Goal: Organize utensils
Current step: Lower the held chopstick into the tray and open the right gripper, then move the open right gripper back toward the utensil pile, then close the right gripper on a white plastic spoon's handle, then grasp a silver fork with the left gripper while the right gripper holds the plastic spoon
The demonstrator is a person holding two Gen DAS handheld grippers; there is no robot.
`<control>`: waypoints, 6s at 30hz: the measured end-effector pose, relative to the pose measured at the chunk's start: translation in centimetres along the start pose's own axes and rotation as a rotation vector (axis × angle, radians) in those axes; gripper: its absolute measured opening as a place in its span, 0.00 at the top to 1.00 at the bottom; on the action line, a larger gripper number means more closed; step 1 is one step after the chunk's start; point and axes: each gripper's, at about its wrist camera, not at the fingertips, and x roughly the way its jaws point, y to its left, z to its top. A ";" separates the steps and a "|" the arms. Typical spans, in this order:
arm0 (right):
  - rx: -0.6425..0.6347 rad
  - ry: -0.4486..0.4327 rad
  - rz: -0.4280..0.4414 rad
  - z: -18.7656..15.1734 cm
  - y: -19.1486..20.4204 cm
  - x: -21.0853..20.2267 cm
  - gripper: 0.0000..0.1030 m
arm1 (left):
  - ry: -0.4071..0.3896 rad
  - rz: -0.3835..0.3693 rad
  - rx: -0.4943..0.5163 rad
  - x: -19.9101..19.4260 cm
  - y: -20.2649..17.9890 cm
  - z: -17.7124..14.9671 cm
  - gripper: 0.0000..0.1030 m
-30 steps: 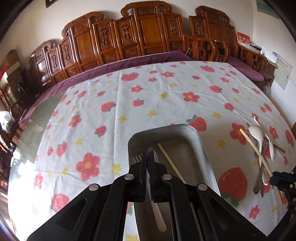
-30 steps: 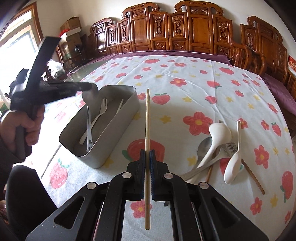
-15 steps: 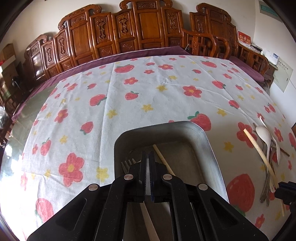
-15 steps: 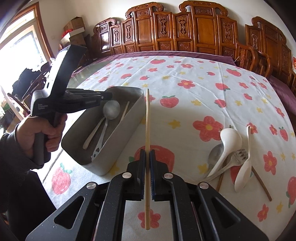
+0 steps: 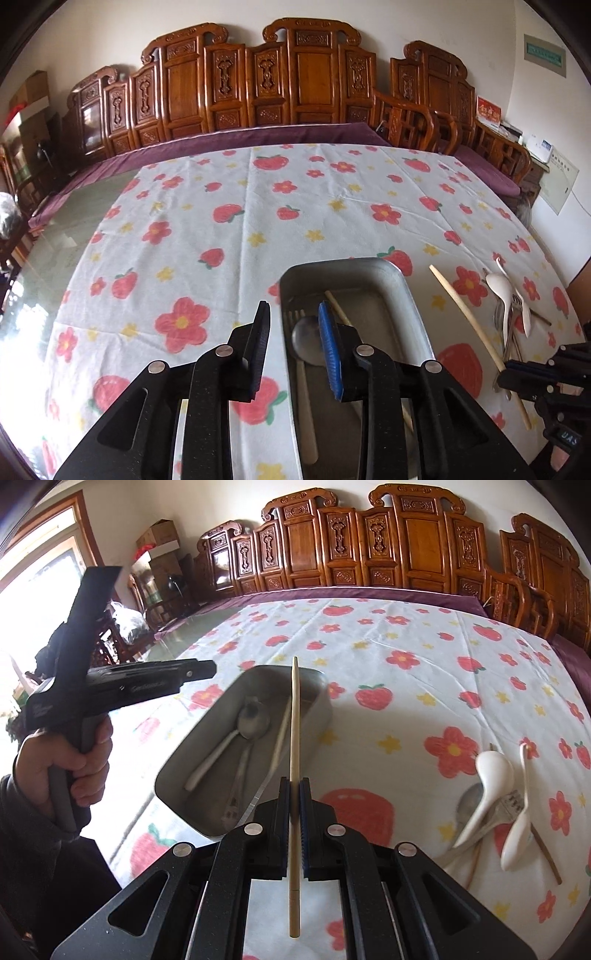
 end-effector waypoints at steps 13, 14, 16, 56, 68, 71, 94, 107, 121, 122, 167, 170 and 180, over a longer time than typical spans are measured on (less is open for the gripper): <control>0.046 0.036 0.039 2.1 3.2 3.6 0.94 | -0.026 -0.007 -0.030 -3.4 3.0 -1.8 0.73; 0.052 0.040 0.041 2.3 3.3 4.0 0.94 | -0.026 -0.008 -0.032 -3.4 3.1 -1.9 0.73; 0.065 0.049 0.045 2.5 3.4 4.8 0.94 | -0.027 -0.009 -0.037 -3.6 3.5 -1.9 0.73; 0.074 -0.045 -0.174 -1.9 -5.0 -4.8 0.91 | -0.028 -0.144 0.032 -2.8 -4.0 -1.3 0.67; 0.142 0.004 -0.319 -5.4 -11.7 -6.4 0.87 | -0.003 -0.190 0.095 -1.7 -9.4 -2.3 0.58; 0.166 0.023 -0.340 -5.6 -13.3 -5.5 0.87 | -0.002 -0.196 0.108 -1.6 -10.2 -2.5 0.57; 0.271 0.145 -0.417 -2.7 -20.2 0.0 0.73 | 0.011 -0.237 0.168 -1.3 -13.5 -3.6 0.53; 0.310 0.164 -0.349 -2.9 -21.7 -0.2 0.79 | 0.016 -0.255 0.185 -1.3 -14.7 -4.0 0.53; 0.289 0.111 -0.312 -4.3 -21.6 -3.9 0.99 | 0.047 -0.278 0.264 0.0 -18.9 -5.7 0.53; 0.289 0.108 -0.310 -4.2 -21.6 -3.9 0.99 | 0.049 -0.279 0.262 0.1 -19.1 -5.7 0.53; 0.307 0.051 -0.238 -8.2 -24.1 -8.4 0.92 | 0.178 -0.363 0.424 7.1 -28.8 -3.8 0.76; 0.317 0.044 -0.233 -8.3 -24.4 -8.6 0.92 | 0.185 -0.343 0.445 7.9 -29.5 -3.5 0.76; 0.327 0.044 -0.218 -8.5 -24.6 -8.6 0.92 | 0.191 -0.293 0.480 9.4 -30.8 -2.9 0.81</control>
